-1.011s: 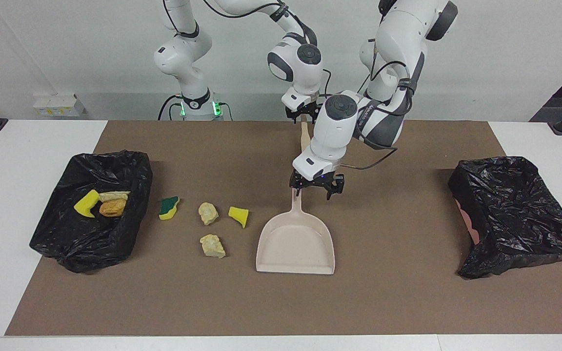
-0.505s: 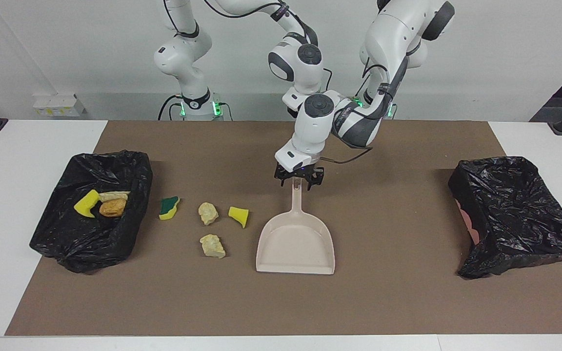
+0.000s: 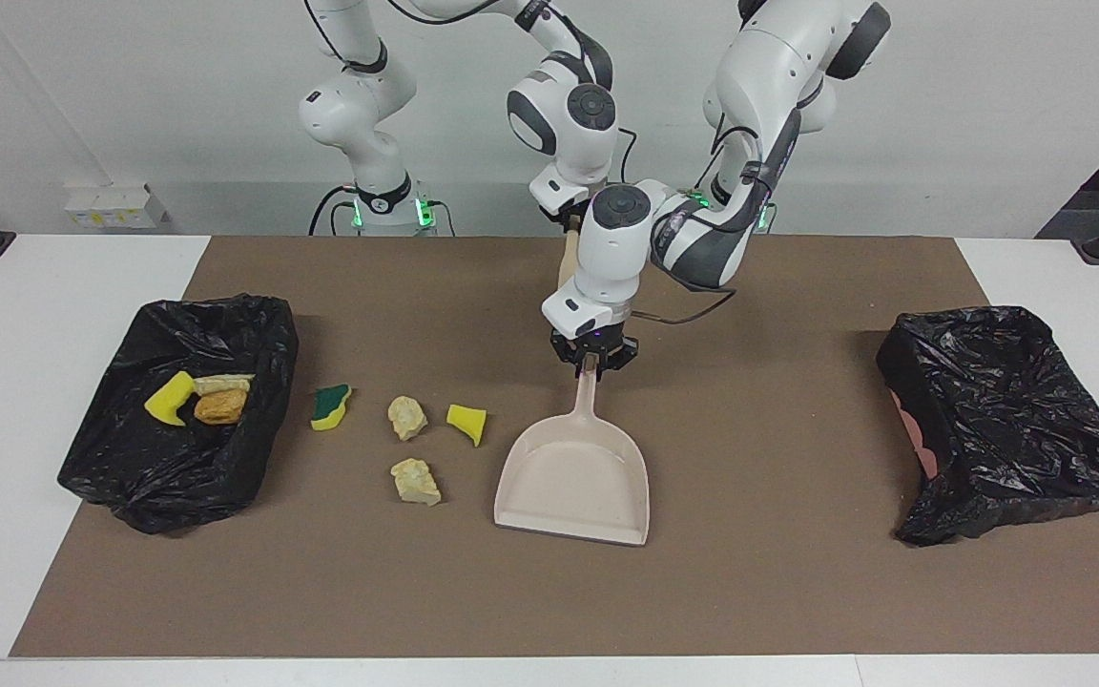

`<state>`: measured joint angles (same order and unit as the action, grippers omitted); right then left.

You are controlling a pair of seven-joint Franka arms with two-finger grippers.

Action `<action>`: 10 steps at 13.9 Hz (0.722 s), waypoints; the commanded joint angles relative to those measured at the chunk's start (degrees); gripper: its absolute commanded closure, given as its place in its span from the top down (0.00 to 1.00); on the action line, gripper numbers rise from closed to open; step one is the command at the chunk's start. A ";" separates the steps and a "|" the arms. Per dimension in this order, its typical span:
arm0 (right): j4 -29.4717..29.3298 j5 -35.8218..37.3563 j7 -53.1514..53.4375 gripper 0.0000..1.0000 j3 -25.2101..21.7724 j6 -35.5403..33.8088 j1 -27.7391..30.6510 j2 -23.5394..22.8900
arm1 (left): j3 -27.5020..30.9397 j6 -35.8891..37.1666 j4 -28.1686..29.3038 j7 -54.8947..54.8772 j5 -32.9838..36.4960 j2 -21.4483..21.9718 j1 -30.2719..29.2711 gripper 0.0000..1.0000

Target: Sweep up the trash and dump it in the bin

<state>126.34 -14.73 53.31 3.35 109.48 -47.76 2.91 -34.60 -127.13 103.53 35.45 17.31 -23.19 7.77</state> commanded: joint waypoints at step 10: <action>0.40 17.61 -11.10 0.00 0.35 -10.16 24.97 5.71 | 2.26 11.65 1.49 -55.53 1.85 8.95 -9.26 0.00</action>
<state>126.63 -0.33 46.64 2.98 99.77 -27.48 9.17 -32.98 -115.96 103.47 -12.11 19.21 -15.74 -0.65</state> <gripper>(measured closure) 0.744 0.683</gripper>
